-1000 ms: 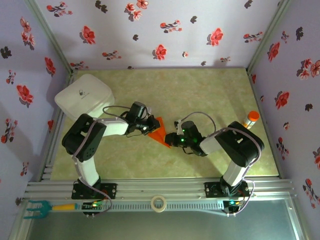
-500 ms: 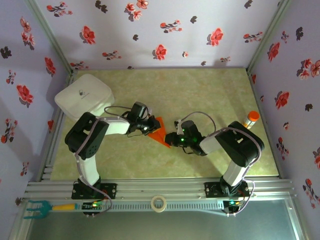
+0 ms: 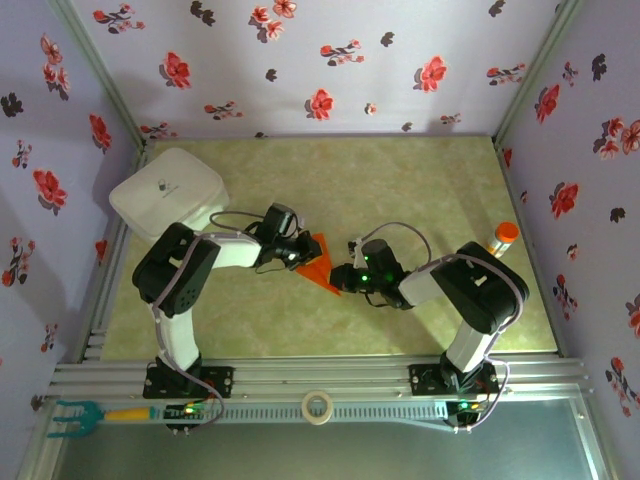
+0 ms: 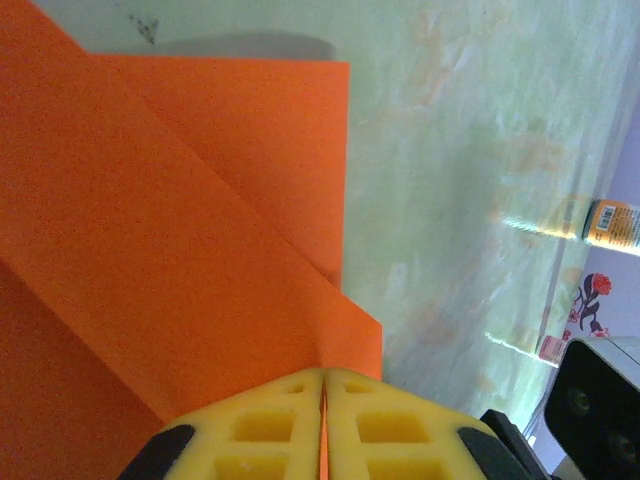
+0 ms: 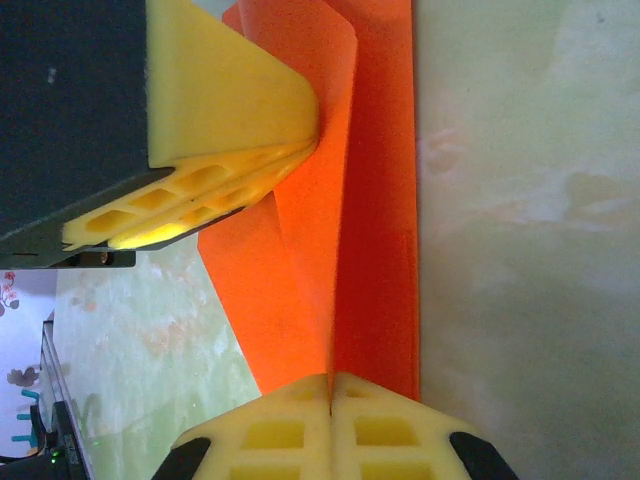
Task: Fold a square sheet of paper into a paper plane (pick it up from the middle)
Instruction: Fourth fold the wing at the center of the table.
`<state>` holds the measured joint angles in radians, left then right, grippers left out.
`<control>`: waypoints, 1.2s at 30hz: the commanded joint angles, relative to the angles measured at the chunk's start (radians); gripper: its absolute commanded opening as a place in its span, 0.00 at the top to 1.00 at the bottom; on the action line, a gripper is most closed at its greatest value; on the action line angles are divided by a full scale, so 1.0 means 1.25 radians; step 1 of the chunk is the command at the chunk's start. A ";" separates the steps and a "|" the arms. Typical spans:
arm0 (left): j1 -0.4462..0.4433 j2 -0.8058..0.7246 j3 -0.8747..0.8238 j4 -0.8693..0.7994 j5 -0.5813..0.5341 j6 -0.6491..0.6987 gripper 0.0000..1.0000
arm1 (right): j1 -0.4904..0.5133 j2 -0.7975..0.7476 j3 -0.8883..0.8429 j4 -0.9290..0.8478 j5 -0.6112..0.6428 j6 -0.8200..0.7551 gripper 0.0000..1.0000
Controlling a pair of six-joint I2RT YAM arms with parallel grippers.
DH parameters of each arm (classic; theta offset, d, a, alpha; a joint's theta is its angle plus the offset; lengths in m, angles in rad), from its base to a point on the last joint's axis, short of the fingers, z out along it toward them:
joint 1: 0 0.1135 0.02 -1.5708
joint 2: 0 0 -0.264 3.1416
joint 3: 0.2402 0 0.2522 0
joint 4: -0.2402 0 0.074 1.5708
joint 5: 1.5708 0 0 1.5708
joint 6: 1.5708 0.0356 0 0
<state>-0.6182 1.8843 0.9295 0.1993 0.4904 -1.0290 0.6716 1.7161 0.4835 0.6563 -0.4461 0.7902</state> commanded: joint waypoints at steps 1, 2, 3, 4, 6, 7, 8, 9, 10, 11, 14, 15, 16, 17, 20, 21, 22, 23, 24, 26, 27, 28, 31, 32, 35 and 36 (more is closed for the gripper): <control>-0.006 0.022 0.022 -0.014 0.003 0.024 0.90 | -0.005 0.025 0.002 -0.064 0.008 0.009 0.95; -0.006 0.023 0.022 -0.014 0.004 0.023 0.90 | -0.005 0.025 0.003 -0.065 0.007 0.009 0.95; -0.006 0.025 0.023 -0.016 0.004 0.024 0.90 | -0.005 0.025 0.002 -0.065 0.007 0.008 0.95; -0.006 0.025 0.022 -0.018 0.002 0.024 0.90 | -0.005 0.027 0.002 -0.065 0.006 0.008 0.95; -0.006 0.026 0.022 -0.017 0.002 0.024 0.90 | -0.006 0.028 0.003 -0.066 0.007 0.008 0.95; -0.006 0.028 0.023 -0.018 0.002 0.024 0.90 | -0.006 0.029 0.002 -0.066 0.007 0.010 0.95; -0.006 0.029 0.025 -0.019 0.003 0.024 0.90 | -0.006 0.030 0.002 -0.066 0.005 0.010 0.95; -0.006 0.030 0.025 -0.019 0.004 0.024 0.90 | -0.006 0.032 0.004 -0.066 0.003 0.011 0.95; -0.006 0.030 0.024 -0.020 0.003 0.025 0.90 | -0.006 0.031 0.004 -0.066 0.003 0.012 0.95; -0.006 0.030 0.025 -0.021 0.002 0.025 0.90 | -0.006 0.031 0.002 -0.067 0.003 0.011 0.95; -0.006 0.034 0.026 -0.020 0.005 0.024 0.90 | -0.006 0.033 0.002 -0.067 0.004 0.011 0.95; -0.006 0.036 0.026 -0.021 0.005 0.025 0.90 | -0.006 0.033 0.002 -0.067 0.004 0.012 0.95; -0.006 0.037 0.027 -0.023 0.005 0.026 0.90 | -0.006 0.033 0.001 -0.067 0.004 0.011 0.95; -0.006 0.038 0.028 -0.024 0.004 0.026 0.90 | -0.007 0.035 0.003 -0.067 0.005 0.012 0.95; -0.006 0.043 0.028 -0.027 0.005 0.025 0.90 | -0.007 0.034 0.003 -0.071 0.005 0.012 0.94; -0.006 0.044 0.028 -0.028 0.005 0.026 0.90 | -0.007 0.035 0.006 -0.071 0.003 0.012 0.94; -0.006 0.046 0.028 -0.028 0.005 0.026 0.90 | -0.007 0.035 0.005 -0.071 0.003 0.012 0.94; -0.006 0.048 0.028 -0.029 0.007 0.025 0.90 | -0.007 0.035 0.005 -0.072 0.003 0.013 0.94; -0.007 0.050 0.030 -0.029 0.008 0.025 0.90 | -0.007 0.037 0.005 -0.072 0.001 0.013 0.94; -0.007 0.053 0.032 -0.032 0.010 0.026 0.90 | -0.007 0.035 0.005 -0.072 0.001 0.013 0.94; -0.006 0.054 0.032 -0.036 0.009 0.028 0.90 | -0.008 0.035 0.005 -0.072 0.001 0.013 0.94; -0.006 0.052 0.033 -0.039 0.010 0.028 0.90 | -0.008 0.035 0.005 -0.073 0.000 0.014 0.94; -0.006 0.054 0.032 -0.044 0.009 0.030 0.90 | -0.008 0.034 0.005 -0.075 0.001 0.016 0.93; -0.006 0.054 0.032 -0.044 0.009 0.031 0.90 | -0.010 0.034 0.006 -0.077 0.000 0.018 0.93; -0.006 0.056 0.032 -0.045 0.009 0.031 0.90 | -0.011 0.020 0.011 -0.086 -0.012 0.028 0.90; -0.006 0.056 0.031 -0.044 0.010 0.032 0.90 | -0.011 0.014 0.014 -0.092 -0.018 0.033 0.89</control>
<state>-0.6201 1.9301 0.9558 0.1951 0.4984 -1.0138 0.6613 1.7206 0.4927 0.6456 -0.4759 0.8116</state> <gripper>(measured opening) 0.097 0.110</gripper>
